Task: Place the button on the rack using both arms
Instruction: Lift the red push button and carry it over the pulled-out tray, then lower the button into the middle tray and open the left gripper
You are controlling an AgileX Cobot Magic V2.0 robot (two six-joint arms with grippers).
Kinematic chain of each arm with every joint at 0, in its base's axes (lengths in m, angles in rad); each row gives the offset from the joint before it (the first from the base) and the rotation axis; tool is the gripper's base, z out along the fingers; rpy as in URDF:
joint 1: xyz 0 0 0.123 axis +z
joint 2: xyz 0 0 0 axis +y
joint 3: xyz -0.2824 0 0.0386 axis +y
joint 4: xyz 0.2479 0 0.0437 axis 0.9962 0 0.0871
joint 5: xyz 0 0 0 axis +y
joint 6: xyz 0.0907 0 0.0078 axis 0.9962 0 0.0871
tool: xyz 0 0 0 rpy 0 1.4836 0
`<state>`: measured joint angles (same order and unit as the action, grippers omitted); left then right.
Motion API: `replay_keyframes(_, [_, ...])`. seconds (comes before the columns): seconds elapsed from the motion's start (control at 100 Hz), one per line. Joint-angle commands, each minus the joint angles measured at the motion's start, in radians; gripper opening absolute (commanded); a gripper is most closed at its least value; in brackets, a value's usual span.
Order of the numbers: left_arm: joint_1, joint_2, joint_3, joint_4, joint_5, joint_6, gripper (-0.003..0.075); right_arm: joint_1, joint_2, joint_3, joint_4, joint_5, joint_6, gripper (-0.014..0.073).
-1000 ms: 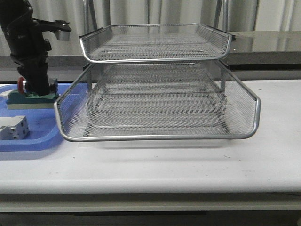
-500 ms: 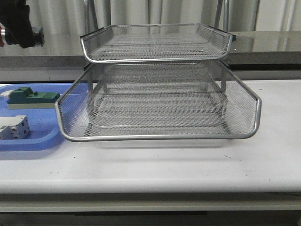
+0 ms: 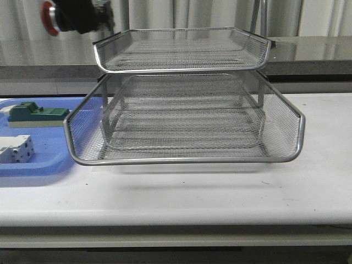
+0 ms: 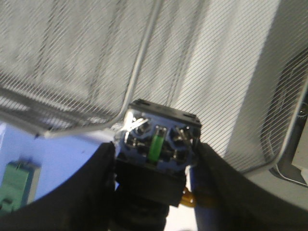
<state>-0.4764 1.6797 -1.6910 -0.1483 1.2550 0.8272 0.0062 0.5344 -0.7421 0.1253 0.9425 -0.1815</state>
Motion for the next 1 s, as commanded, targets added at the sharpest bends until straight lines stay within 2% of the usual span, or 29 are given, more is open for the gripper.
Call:
replay_keyframes(0.0, [-0.056,-0.023,-0.025,-0.048,0.013,-0.015,-0.002,-0.009,0.003,-0.027,0.0,-0.061,0.0,-0.0068])
replay_keyframes(0.23, [-0.167,0.09,-0.025,-0.061,-0.015,-0.015,-0.002,-0.009,0.003,-0.027,0.0,-0.061,0.0,-0.0068])
replay_keyframes(0.52, [-0.212,0.168,-0.027,-0.015,-0.149,-0.015,-0.0006,-0.009,0.003,-0.027,0.0,-0.061,0.0,-0.0068])
replay_keyframes(0.62, [-0.212,0.168,-0.027,-0.013,-0.151,-0.015,0.0083,-0.009,0.003,-0.027,0.0,-0.061,0.0,-0.0068])
replay_keyframes(0.81, [-0.212,0.168,-0.027,-0.013,-0.151,-0.015,0.0398,-0.009,0.003,-0.027,0.0,-0.061,0.0,-0.0068])
replay_keyframes(0.87, [-0.212,0.168,-0.027,-0.013,-0.151,-0.015,0.0456,-0.009,0.003,-0.027,0.0,-0.061,0.0,-0.0068])
replay_keyframes(0.99, [-0.212,0.168,-0.027,-0.013,-0.152,-0.015,0.0477,-0.009,0.003,-0.027,0.0,-0.061,0.0,-0.0068])
